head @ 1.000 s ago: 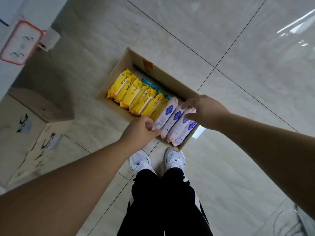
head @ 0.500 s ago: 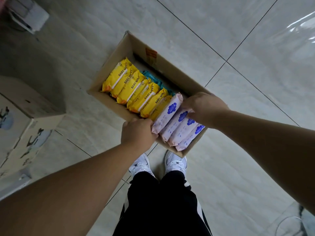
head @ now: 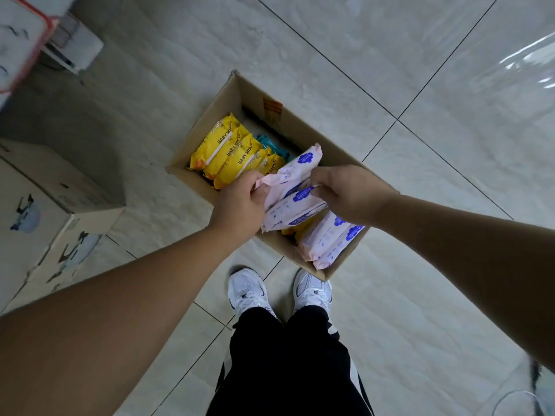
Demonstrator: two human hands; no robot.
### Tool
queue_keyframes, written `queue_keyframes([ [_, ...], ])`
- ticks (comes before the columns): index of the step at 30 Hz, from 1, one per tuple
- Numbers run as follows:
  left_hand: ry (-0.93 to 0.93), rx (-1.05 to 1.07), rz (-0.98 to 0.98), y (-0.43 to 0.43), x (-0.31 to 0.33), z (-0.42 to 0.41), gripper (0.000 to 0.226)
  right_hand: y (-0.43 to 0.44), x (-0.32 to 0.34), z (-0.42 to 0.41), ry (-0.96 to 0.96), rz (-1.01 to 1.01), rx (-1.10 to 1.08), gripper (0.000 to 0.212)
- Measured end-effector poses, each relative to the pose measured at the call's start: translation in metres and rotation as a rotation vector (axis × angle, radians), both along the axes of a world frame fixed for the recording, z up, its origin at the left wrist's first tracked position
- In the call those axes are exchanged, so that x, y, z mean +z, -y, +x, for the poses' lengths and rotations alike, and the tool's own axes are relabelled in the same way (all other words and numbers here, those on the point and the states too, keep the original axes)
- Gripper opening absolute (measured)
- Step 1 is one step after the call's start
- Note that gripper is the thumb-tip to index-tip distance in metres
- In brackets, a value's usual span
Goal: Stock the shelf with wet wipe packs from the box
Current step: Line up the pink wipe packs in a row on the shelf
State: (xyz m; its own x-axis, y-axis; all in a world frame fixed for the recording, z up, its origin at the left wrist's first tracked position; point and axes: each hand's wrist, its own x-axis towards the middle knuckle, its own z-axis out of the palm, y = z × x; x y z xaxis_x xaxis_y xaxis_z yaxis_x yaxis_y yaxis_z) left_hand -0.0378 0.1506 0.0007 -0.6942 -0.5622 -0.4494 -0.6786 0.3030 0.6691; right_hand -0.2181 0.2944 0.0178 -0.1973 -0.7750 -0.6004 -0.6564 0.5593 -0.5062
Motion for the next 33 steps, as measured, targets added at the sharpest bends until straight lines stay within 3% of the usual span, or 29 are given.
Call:
queue_keyframes([
  [3, -0.05, 0.039, 0.027, 0.018, 0.033, -0.01, 0.025, 0.004, 0.043, -0.004, 0.034, -0.043, -0.152, 0.012],
  [7, -0.079, 0.063, 0.053, 0.047, 0.106, -0.024, 0.041, 0.011, 0.12, -0.015, 0.113, -0.087, -0.358, 0.03],
  [11, -0.166, 0.078, 0.126, 0.075, 0.208, -0.04, 0.047, 0.024, 0.217, -0.035, 0.129, -0.159, -0.429, 0.022],
  [17, -0.33, 0.163, 0.239, 0.096, 0.399, -0.043, 0.016, 0.036, 0.403, -0.052, 0.079, -0.332, -0.383, 0.02],
  [22, -0.444, 0.229, 0.199, 0.1, 0.566, -0.018, 0.031, 0.049, 0.56, -0.047, 0.058, -0.478, -0.312, 0.02],
  [26, -0.53, 0.328, 0.085, 0.108, 0.677, 0.018, 0.014, 0.076, 0.672, -0.026, 0.087, -0.615, -0.217, 0.023],
  [29, -0.59, 0.376, 0.018, 0.118, 0.749, 0.054, 0.014, 0.1, 0.739, -0.004, 0.135, -0.684, -0.166, 0.011],
  [33, -0.682, 0.453, -0.098, 0.127, 0.818, 0.116, 0.017, 0.133, 0.805, 0.041, 0.193, -0.784, -0.077, 0.016],
])
